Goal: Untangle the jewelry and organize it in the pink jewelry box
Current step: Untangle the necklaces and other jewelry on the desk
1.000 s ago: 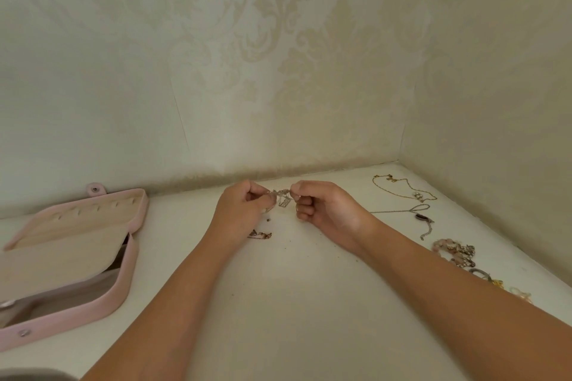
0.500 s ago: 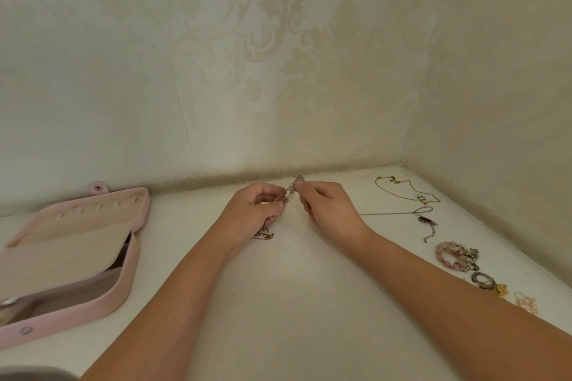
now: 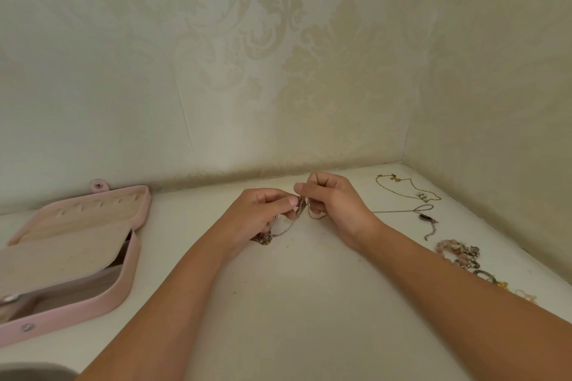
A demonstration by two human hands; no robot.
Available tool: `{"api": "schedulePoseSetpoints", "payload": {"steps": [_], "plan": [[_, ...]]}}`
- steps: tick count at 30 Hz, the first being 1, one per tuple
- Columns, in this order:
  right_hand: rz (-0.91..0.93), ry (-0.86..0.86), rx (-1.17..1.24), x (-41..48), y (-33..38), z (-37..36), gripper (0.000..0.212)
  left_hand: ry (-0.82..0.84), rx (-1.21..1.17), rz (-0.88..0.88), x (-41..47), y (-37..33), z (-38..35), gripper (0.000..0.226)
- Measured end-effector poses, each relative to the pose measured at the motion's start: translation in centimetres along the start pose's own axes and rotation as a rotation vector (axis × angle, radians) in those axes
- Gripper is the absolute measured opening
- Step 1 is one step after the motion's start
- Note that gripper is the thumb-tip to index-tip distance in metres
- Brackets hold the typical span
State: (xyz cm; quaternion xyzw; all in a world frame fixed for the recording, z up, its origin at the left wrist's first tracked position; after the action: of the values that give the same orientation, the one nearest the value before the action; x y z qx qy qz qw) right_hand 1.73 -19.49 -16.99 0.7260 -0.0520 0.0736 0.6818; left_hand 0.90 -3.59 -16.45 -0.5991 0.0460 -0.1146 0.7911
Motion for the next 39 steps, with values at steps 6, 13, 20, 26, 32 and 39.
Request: {"api": "schedulePoseSetpoints", "payload": {"steps": [6,13,20,26,32,39], "plan": [[-0.014,-0.008,-0.008,0.1,-0.3,0.4,0.036,-0.049,0.007,-0.016,0.0,0.0,0.0,0.01],[-0.049,-0.035,0.132,0.5,-0.3,0.6,0.034,-0.163,-0.174,0.023,0.4,0.2,0.5,0.009],[-0.099,-0.02,0.198,0.2,-0.1,0.5,0.05,-0.055,-0.781,0.099,0.3,-1.0,0.6,0.013],[-0.122,-0.048,0.084,0.2,0.0,0.6,0.054,-0.078,-0.828,0.159,0.6,-0.6,1.0,0.013],[0.132,-0.099,-0.495,0.0,0.1,1.1,0.037,-0.245,-0.943,0.152,1.3,-0.1,2.0,0.016],[0.298,-0.095,-0.661,0.1,2.3,2.8,0.034,-0.484,-0.996,0.136,1.4,0.5,3.2,0.022]]}}
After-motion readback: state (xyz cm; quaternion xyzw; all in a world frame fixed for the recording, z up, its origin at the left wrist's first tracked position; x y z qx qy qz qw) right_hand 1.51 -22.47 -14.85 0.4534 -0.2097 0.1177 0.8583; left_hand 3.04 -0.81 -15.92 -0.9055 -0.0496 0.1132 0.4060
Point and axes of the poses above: each hand's wrist, its own x-axis towards the middle knuckle, its own z-axis out of the back of the hand, y = z × x, the point moved 1 cm from there along x, towards the middle knuckle, and after that the axes turned 5 degrees about -y, right-handed, at the moved point
